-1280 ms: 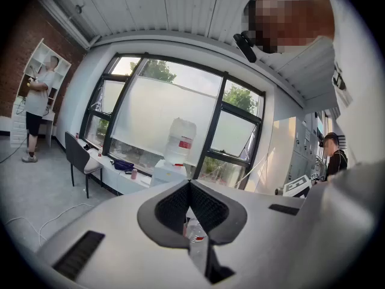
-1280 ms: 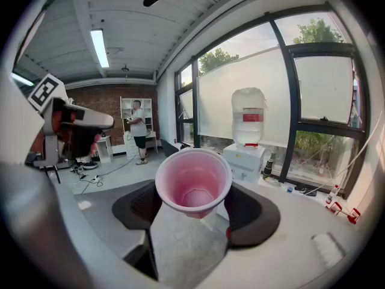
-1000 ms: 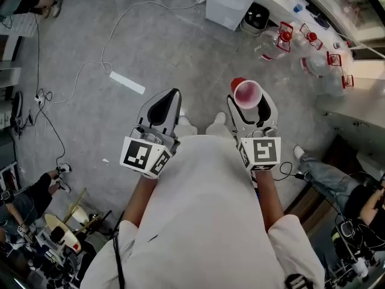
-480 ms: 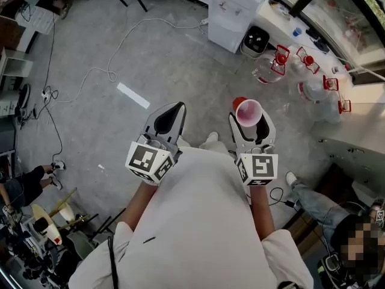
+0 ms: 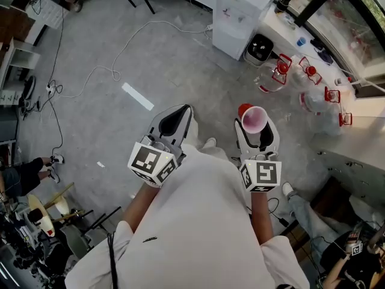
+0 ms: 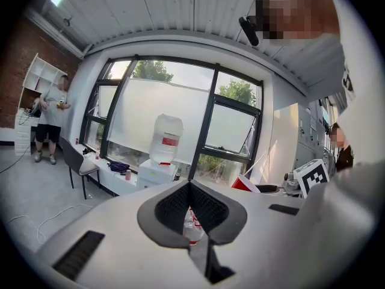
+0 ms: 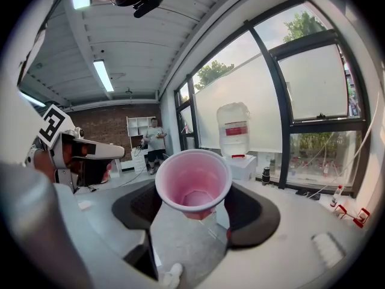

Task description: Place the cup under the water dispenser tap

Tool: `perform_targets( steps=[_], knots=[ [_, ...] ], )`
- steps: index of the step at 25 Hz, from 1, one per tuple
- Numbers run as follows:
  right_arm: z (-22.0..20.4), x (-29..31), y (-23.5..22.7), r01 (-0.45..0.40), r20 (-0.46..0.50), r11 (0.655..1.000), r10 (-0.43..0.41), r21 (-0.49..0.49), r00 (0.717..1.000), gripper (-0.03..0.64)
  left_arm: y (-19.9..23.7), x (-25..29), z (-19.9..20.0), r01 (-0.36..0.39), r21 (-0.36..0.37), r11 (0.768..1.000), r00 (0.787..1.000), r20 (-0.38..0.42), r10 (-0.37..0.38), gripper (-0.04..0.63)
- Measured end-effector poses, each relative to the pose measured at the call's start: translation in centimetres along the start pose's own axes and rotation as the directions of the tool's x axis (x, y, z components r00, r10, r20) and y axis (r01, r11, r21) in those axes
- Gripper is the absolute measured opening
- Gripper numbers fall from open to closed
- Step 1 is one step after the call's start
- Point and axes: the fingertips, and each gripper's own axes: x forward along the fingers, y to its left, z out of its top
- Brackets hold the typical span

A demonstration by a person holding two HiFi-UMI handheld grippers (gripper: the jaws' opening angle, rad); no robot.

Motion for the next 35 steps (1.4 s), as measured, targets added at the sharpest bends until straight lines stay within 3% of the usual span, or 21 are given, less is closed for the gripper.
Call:
perform_targets(
  steps=[10, 26, 35],
  knots=[
    [1.2, 7.3, -0.7, -0.048, -0.003, 0.999, 0.048, 0.004, 0.999, 0.334, 4.4, 5.9, 0.1, 0.006, -0.038, 0.999, 1.0, -0.021, -0.007, 0.006],
    [9.0, 27.2, -5.2, -0.03, 0.013, 0.999, 0.031, -0.041, 0.999, 0.334, 19.2, 19.8, 7.4, 0.005, -0.054, 0.999, 0.999, -0.031, -0.007, 0.006],
    [11.0, 32.5, -8.8, -0.075, 0.002, 0.995, 0.076, -0.064, 0.997, 0.333, 19.9, 25.5, 9.8, 0.005, -0.036, 0.999, 0.999, -0.044, -0.007, 0.006]
  ],
)
